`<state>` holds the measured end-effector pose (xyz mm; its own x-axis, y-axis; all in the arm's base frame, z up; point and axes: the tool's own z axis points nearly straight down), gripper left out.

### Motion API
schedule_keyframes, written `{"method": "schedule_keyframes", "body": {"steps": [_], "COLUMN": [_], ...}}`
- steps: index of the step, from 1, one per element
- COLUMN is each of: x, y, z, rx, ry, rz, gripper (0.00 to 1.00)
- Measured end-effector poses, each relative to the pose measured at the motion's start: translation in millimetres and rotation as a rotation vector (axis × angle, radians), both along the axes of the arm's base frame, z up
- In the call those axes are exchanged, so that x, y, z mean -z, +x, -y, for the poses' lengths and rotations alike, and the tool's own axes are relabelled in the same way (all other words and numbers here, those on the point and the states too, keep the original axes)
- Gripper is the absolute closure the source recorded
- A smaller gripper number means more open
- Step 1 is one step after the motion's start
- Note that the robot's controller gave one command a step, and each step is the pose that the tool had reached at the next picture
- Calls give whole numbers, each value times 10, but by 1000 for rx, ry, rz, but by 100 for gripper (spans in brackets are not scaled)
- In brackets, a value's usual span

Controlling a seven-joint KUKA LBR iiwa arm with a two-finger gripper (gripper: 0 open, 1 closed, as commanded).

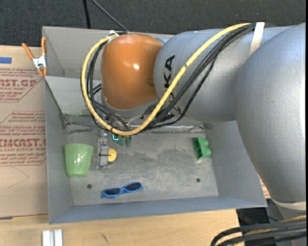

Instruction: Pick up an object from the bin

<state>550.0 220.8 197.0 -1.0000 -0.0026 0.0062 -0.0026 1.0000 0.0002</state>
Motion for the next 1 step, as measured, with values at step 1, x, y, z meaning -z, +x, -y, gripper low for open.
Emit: {"method": "schedule_keyframes", "body": {"steps": [1], "x": [970], "y": [-74], "z": [-95], "rx": [102], "ry": [-2], "rz": [-1], "gripper": [0]}}
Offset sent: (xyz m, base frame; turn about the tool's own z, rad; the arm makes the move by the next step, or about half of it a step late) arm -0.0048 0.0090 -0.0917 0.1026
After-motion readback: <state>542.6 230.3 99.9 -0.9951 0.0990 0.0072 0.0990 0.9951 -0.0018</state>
